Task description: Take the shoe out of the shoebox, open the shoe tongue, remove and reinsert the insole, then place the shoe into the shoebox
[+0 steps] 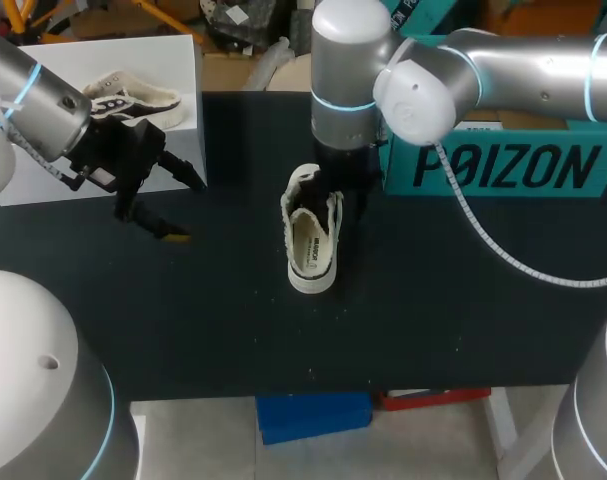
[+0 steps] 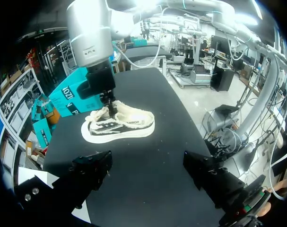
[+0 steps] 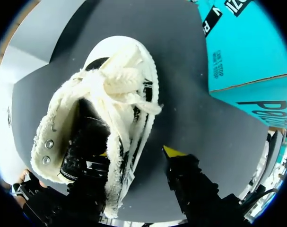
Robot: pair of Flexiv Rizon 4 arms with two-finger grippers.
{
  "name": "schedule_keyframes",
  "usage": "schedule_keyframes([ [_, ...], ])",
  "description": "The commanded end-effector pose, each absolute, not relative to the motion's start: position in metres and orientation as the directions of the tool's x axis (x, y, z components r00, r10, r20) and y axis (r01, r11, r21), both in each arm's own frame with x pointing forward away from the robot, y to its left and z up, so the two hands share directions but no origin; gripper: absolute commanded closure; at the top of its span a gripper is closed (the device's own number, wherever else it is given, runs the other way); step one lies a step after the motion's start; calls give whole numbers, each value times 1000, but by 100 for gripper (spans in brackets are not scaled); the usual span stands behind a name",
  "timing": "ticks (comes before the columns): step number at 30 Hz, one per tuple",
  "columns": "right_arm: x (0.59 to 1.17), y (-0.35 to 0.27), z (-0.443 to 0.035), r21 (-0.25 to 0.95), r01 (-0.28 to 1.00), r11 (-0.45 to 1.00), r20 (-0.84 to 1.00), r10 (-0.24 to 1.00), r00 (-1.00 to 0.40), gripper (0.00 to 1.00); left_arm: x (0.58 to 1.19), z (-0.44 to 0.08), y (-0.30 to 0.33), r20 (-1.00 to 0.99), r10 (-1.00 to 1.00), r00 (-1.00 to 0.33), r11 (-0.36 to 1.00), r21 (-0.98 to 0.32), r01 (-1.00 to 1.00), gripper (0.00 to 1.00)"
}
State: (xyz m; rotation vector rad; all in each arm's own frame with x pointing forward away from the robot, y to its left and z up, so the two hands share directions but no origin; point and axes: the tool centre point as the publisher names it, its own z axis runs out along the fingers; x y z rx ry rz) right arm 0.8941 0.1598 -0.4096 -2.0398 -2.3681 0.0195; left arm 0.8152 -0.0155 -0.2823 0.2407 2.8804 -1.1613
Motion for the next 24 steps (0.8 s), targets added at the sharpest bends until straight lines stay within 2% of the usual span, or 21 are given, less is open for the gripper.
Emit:
schedule_keyframes([
  [1,889,157,-411,-19,990,138,13,990,-138,54,815,-282,-15,-82,132,-988,713,-685,152,0],
  [8,885,159,-416,-29,993,111,19,994,-110,56,815,-282,-15,-82,132,-988,713,-685,152,0],
  [10,883,160,-417,-35,994,101,15,995,-100,70,815,-282,-15,-82,132,-988,713,-685,152,0],
  [12,882,159,-419,-36,995,94,14,995,-94,100,815,-282,-15,-82,132,-988,713,-685,152,0],
  [24,880,157,-403,-39,995,88,17,996,-87,100,815,-282,-15,-82,132,-988,713,-685,152,0],
])
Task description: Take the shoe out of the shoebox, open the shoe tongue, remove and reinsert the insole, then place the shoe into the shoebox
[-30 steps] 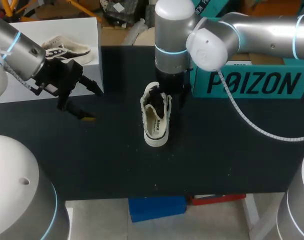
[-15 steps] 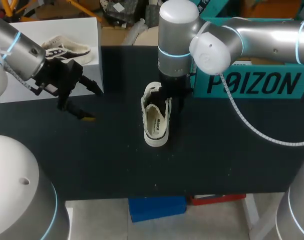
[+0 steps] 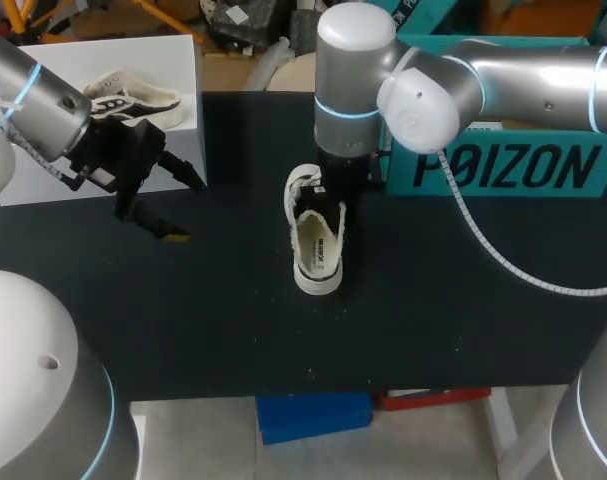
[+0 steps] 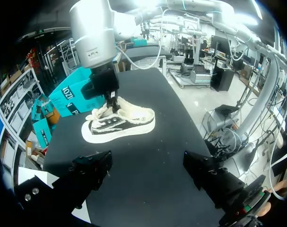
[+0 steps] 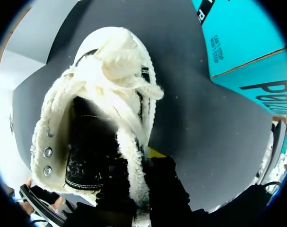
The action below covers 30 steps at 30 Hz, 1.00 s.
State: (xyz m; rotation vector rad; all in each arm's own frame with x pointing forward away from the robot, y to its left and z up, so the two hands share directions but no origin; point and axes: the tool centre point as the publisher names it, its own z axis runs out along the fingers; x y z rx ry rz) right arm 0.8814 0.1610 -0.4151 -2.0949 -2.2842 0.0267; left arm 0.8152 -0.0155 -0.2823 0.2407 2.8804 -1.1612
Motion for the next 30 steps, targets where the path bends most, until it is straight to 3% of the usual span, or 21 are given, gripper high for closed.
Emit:
schedule_keyframes([
  [1,880,155,-400,-38,995,87,16,996,-87,100,815,-282,-15,-82,132,-988,713,-685,152,0],
  [11,881,130,-333,-18,983,181,7,984,-181,100,815,-282,-15,-82,132,-988,713,-685,152,0],
  [17,891,116,-256,44,922,384,38,922,-386,100,815,-282,-15,-82,132,-988,713,-685,152,0],
  [20,896,107,-219,78,830,553,91,825,-558,100,815,-282,-15,-82,132,-988,713,-685,152,0],
  [22,897,103,-199,40,736,676,107,730,-676,100,815,-282,-15,-82,132,-988,713,-685,152,0],
  [26,892,101,-169,1,469,883,207,459,-864,100,815,-282,-15,-82,132,-988,713,-685,152,0],
  [30,888,92,-156,-83,382,920,242,390,-888,100,815,-282,-15,-82,132,-988,713,-685,152,0],
])
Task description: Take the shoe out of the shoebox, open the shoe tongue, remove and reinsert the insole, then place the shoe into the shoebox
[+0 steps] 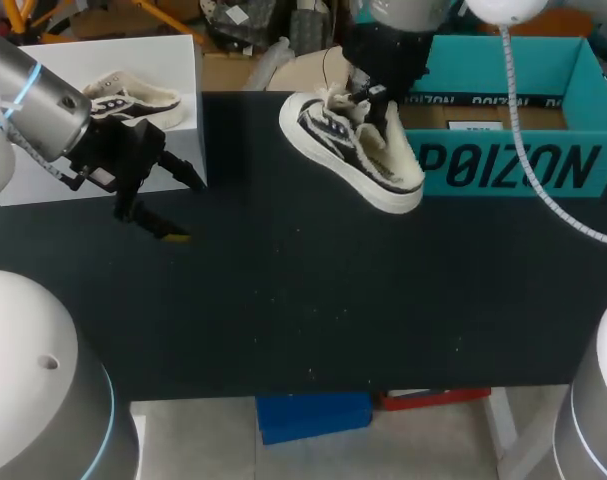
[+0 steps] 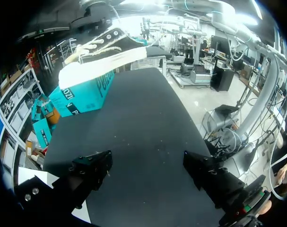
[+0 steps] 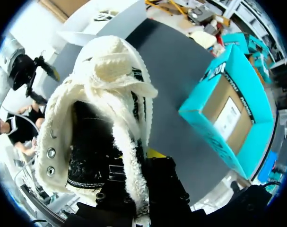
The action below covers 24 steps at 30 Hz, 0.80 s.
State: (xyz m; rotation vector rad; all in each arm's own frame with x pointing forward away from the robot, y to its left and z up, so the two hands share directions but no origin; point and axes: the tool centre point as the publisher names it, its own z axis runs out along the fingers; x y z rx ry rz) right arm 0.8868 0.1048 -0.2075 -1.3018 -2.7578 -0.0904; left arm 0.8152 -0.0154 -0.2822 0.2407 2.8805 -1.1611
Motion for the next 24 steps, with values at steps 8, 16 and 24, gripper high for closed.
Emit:
schedule_keyframes([
  [8,888,92,-156,-83,382,920,242,390,-888,100,815,-282,-15,-82,132,-988,713,-685,152,0],
  [16,888,92,-156,-83,382,920,242,390,-888,100,815,-282,-15,-82,132,-988,713,-685,152,0],
  [24,901,76,-169,-152,419,895,166,441,-882,100,815,-282,-15,-82,132,-988,713,-685,152,0],
])
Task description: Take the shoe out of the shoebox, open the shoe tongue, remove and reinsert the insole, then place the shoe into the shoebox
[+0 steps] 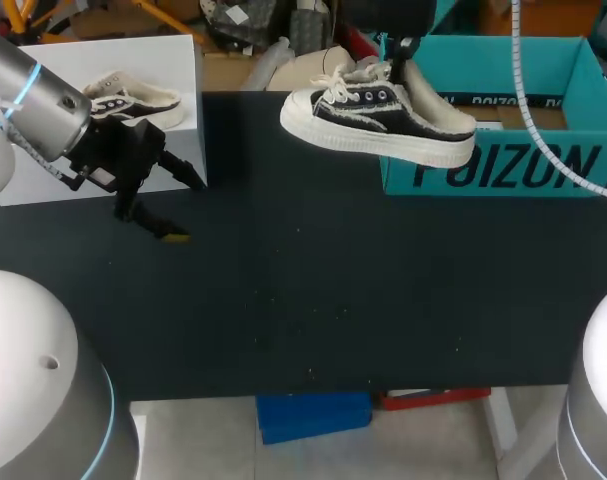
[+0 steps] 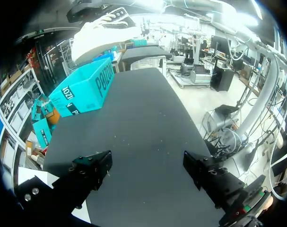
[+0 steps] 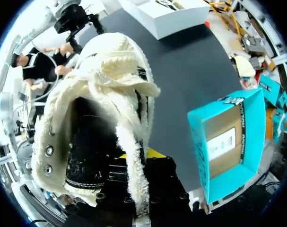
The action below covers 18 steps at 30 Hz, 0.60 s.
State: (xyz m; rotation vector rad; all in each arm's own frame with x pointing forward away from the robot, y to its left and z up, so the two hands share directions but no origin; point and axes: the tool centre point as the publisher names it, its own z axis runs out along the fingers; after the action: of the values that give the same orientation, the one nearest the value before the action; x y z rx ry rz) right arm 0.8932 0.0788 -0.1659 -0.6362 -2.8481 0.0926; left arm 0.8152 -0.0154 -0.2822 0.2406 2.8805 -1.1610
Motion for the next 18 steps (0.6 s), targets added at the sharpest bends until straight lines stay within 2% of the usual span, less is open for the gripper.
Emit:
schedule_keyframes([
  [1,905,73,-171,-152,415,897,150,436,-887,100,815,-282,-15,-82,132,-988,713,-685,152,0],
  [11,944,41,-179,-148,254,956,46,263,-964,100,815,-282,-15,-82,132,-988,713,-685,152,0],
  [18,980,-4,-181,-144,207,968,55,217,-975,100,815,-282,-15,-82,132,-988,713,-685,152,0],
])
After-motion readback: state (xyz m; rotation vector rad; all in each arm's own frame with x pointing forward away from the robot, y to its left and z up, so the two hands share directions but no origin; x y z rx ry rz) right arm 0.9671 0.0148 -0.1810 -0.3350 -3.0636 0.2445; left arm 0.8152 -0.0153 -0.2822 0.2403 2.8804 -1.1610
